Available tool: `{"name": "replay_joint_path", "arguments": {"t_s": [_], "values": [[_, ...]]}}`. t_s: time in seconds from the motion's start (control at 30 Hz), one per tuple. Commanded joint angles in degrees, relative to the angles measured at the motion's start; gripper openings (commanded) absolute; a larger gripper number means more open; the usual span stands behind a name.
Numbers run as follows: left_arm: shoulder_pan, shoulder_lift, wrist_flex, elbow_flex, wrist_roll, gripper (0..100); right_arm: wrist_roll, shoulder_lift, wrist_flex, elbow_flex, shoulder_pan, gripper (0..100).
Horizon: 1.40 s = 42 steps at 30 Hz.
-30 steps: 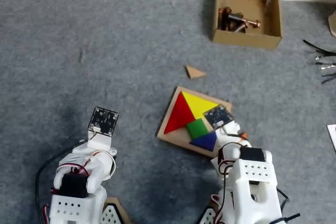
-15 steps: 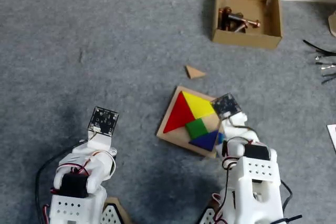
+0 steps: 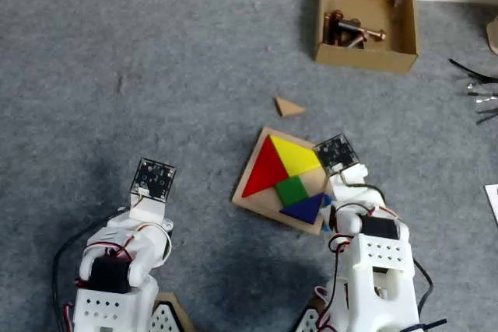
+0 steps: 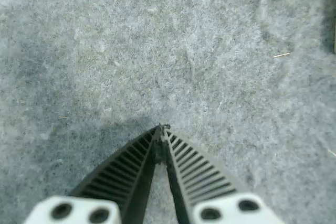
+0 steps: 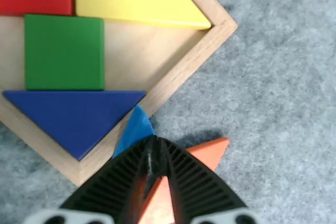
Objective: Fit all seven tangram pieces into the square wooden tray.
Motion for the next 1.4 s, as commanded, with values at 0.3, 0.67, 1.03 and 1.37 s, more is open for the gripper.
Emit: {"name": "replay_joint_path", "arguments": {"t_s": [0.3, 0.67, 1.03, 1.37], "values": [[-0.8, -0.8, 0.1, 1.2, 0.6, 1, -3.6, -0.9, 5.7, -7.9, 0.7, 0.5], [-0.5, -0.8, 0.2, 1.2, 0.6, 1, -12.4, -0.9, 16.5, -20.7, 1.4, 0.5], [-0.7, -0.8, 0.2, 1.2, 0.6, 1, -13.5, -0.9, 20.4, -20.8, 0.7, 0.9], [-0.7, -0.8, 0.2, 1.2, 0.6, 1, -27.2, -0.3, 24.7, -28.7, 9.5, 3.4]]}}
